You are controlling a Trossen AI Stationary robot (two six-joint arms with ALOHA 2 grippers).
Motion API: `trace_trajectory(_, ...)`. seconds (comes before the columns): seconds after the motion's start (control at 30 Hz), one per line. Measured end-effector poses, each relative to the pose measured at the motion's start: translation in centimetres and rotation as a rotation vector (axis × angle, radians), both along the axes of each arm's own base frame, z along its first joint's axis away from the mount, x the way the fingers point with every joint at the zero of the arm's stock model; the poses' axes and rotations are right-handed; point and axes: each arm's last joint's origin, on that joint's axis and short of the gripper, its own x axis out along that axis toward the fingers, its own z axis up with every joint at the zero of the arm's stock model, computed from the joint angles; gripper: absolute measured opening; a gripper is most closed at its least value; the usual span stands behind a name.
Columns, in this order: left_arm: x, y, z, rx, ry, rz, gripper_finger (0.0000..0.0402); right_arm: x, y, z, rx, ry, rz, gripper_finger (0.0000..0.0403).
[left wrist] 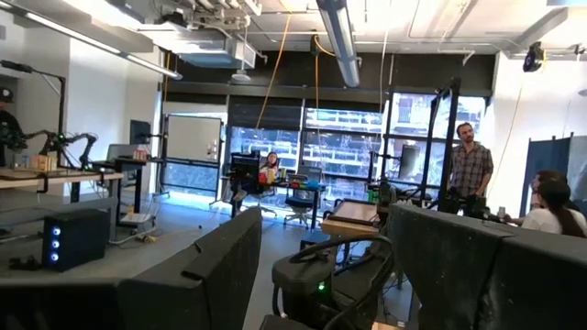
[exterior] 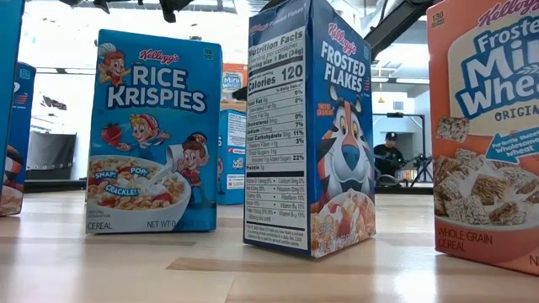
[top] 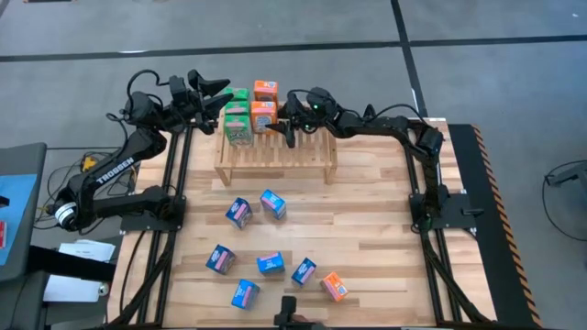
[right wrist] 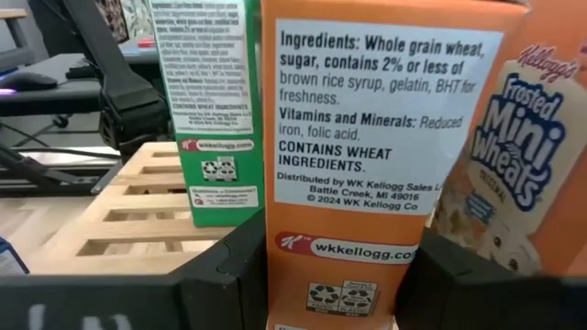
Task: Stack cereal on shelf
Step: Put the right orange cereal box on the shelf aligned with the other orange cereal box
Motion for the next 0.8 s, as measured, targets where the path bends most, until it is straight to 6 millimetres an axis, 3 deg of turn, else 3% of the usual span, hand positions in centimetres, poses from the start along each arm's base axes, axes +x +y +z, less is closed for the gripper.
trace_trajectory(0.27,0.0,0.0,0.0,0.013,0.005,0.007,0.0228,-0.3,-0.5,-0.1,0.0,0.006,-0.013,0.0199)
trace_trajectory(0.6,0.0,0.0,0.0,0.013,0.007,0.007,0.0228,-0.6,-1.0,-0.3,0.017,0.036,-0.023,0.0266)
trace_trajectory(0.8,0.0,0.0,0.0,0.013,0.007,0.009,0.0228,-0.9,-1.0,0.4,0.03,0.096,-0.025,0.0271)
